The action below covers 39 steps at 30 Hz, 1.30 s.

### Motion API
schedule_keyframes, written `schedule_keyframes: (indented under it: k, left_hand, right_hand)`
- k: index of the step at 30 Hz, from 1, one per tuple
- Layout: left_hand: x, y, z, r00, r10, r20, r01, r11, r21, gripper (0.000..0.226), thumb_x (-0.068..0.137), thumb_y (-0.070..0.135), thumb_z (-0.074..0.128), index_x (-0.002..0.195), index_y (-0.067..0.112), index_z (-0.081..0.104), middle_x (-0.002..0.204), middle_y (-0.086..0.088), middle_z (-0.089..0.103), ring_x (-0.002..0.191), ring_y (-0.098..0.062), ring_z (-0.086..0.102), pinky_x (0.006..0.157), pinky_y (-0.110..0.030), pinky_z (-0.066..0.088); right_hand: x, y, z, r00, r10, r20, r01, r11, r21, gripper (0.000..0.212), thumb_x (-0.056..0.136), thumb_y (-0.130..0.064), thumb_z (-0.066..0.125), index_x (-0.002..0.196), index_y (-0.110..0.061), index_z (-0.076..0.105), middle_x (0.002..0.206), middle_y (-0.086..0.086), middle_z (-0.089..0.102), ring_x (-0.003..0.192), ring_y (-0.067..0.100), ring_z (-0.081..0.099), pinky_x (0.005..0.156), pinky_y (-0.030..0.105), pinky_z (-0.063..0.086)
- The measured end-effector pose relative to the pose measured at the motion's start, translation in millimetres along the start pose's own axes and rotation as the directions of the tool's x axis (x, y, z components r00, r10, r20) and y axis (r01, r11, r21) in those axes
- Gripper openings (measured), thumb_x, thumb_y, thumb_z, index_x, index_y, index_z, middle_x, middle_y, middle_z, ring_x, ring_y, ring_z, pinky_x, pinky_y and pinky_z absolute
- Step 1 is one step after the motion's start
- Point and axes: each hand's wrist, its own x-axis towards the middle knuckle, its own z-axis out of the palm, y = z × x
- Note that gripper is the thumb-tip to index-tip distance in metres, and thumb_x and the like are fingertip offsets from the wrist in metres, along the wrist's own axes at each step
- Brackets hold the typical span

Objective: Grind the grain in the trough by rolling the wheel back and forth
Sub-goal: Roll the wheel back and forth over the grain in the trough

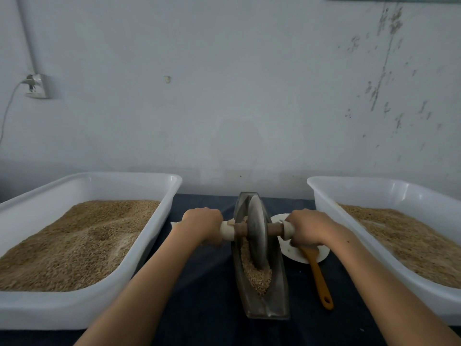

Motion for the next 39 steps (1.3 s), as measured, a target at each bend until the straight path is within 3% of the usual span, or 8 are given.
schedule_keyframes:
  k: [4,7,12,16,24,30,35,39]
  left_hand:
    - [0.6,-1.3,-0.8,0.999,0.018,0.031,-0.018,1.0,-0.008,0.042,0.077,0.034,0.073,0.113,0.018,0.06,0.099,-0.001,0.065,0.084,-0.018,0.059,0.074,-0.031,0.045]
    - [0.8,-1.5,0.4,1.0,0.018,0.016,-0.018,1.0,-0.025,0.04,0.077,0.034,0.072,0.112,0.018,0.06,0.098,0.0,0.065,0.087,-0.018,0.06,0.075,-0.03,0.046]
    - [2.0,1.2,5.7,0.987,-0.007,-0.161,0.007,1.0,-0.001,0.024,0.081,0.03,0.067,0.101,0.018,0.06,0.09,0.002,0.061,0.084,-0.018,0.06,0.072,-0.03,0.045]
    - [4.0,5.3,8.5,0.964,-0.026,-0.263,0.039,0.998,0.044,0.016,0.084,0.026,0.061,0.098,0.019,0.059,0.096,0.0,0.064,0.086,-0.019,0.06,0.068,-0.03,0.041]
    - [2.9,-0.9,4.6,0.994,0.012,-0.109,-0.015,1.0,-0.026,0.031,0.079,0.032,0.069,0.107,0.019,0.061,0.093,0.001,0.063,0.086,-0.017,0.06,0.072,-0.03,0.044]
    - [4.6,-7.8,2.2,0.997,0.021,0.078,-0.012,0.992,-0.123,0.039,0.077,0.031,0.073,0.111,0.018,0.061,0.09,0.001,0.063,0.084,-0.017,0.061,0.078,-0.032,0.048]
    - [3.6,-2.8,3.0,0.995,0.02,-0.096,-0.022,1.0,-0.02,0.032,0.078,0.035,0.07,0.105,0.02,0.061,0.085,0.004,0.057,0.078,-0.015,0.054,0.07,-0.03,0.041]
    - [4.4,1.5,8.7,0.965,-0.009,-0.263,0.016,1.0,0.025,0.019,0.081,0.033,0.064,0.094,0.021,0.059,0.09,0.002,0.063,0.074,-0.016,0.051,0.067,-0.03,0.039]
  right_hand:
    - [-3.5,0.8,-1.1,0.995,0.008,0.102,-0.014,0.999,0.053,0.015,0.083,-0.024,0.071,0.087,-0.025,0.056,0.084,-0.002,0.061,0.078,0.013,0.059,0.065,0.024,0.046]
    - [-1.5,0.9,-1.0,0.998,0.009,0.065,-0.011,1.0,0.022,0.015,0.083,-0.024,0.07,0.081,-0.025,0.054,0.08,-0.003,0.06,0.072,0.012,0.058,0.06,0.023,0.043]
    - [3.0,0.5,10.8,0.979,-0.013,-0.202,0.006,0.999,-0.039,0.016,0.086,-0.025,0.061,0.076,-0.031,0.05,0.073,-0.008,0.056,0.064,0.007,0.051,0.053,0.021,0.032]
    - [10.1,1.2,23.8,0.924,-0.005,-0.382,0.006,1.0,0.002,0.01,0.09,-0.026,0.055,0.082,-0.031,0.053,0.078,-0.009,0.058,0.07,0.009,0.055,0.064,0.026,0.04]
    - [2.0,2.2,2.6,0.998,0.0,-0.059,-0.001,1.0,-0.023,0.014,0.082,-0.023,0.066,0.089,-0.028,0.055,0.082,-0.004,0.061,0.076,0.013,0.059,0.062,0.024,0.041]
    - [-4.5,-2.4,-7.1,0.999,-0.019,0.033,0.02,0.999,-0.039,0.015,0.081,-0.023,0.068,0.093,-0.023,0.06,0.089,0.0,0.065,0.083,0.016,0.063,0.065,0.025,0.045]
    - [2.5,2.5,4.0,0.998,-0.003,-0.065,0.002,1.0,-0.007,0.009,0.083,-0.024,0.066,0.086,-0.026,0.057,0.078,-0.005,0.06,0.071,0.01,0.058,0.056,0.022,0.037]
    - [8.7,2.9,19.1,0.95,-0.008,-0.313,-0.002,0.999,-0.033,0.004,0.089,-0.025,0.058,0.085,-0.027,0.055,0.079,-0.008,0.058,0.067,0.009,0.053,0.06,0.022,0.036]
